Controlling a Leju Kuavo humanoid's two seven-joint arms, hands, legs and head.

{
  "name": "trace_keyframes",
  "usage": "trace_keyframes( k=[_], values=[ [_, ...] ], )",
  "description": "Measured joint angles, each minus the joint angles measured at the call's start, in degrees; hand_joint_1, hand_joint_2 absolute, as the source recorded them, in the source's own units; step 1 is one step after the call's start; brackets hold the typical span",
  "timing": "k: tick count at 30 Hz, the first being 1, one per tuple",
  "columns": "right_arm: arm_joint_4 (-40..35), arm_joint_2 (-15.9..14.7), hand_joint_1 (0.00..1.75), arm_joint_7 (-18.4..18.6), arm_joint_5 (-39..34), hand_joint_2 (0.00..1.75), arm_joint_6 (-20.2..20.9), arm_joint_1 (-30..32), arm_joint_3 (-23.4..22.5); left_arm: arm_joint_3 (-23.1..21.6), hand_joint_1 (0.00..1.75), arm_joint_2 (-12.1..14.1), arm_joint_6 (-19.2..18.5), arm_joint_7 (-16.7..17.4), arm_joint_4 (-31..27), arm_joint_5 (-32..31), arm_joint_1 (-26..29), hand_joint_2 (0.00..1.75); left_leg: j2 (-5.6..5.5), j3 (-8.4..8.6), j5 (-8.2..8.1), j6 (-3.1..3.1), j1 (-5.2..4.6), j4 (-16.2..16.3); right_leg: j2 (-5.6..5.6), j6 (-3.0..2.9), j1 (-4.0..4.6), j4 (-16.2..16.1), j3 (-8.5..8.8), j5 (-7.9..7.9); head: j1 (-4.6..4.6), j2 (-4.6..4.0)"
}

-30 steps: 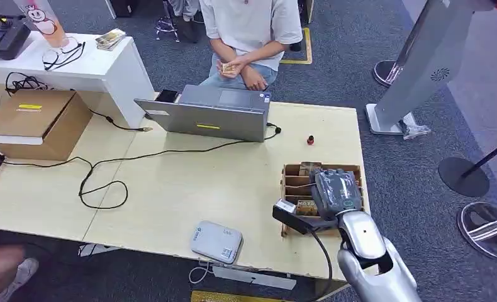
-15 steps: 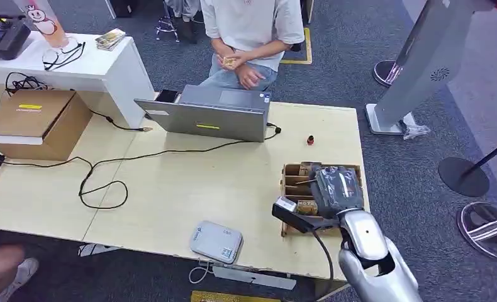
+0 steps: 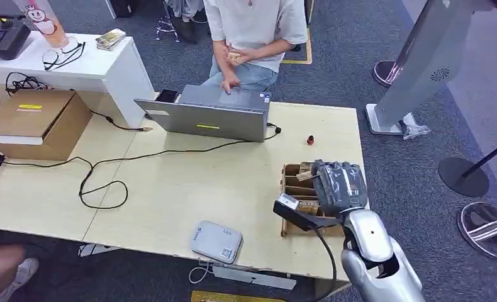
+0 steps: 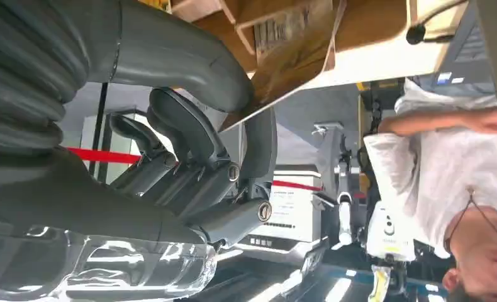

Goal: Pass the card to the sensor for recognition and then transmit it.

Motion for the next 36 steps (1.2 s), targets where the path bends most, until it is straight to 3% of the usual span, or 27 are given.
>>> trace_keyframes(
  k=[19,36],
  values=[
    [-4.6,-0.4,1.75,-0.1,-0.4,1.75,-0.8,0.6,-0.1,0.0,0.00,0.0,0.3,-0.5,0.0,0.5,0.1,0.00,0.00,0.00,0.00,0.00,0.00,0.0,0.00,0.00,0.00,0.0,0.00,0.00,0.00,0.00],
    [-6.1,-0.4,1.75,-2.6,-2.0,1.75,-5.4,0.8,-0.1,0.0,0.00,0.0,1.0,-0.7,0.0,1.0,0.2,0.00,0.00,-0.01,-0.02,0.02,0.00,0.0,0.00,0.00,0.00,0.0,0.00,0.00,0.00,0.00]
  ],
)
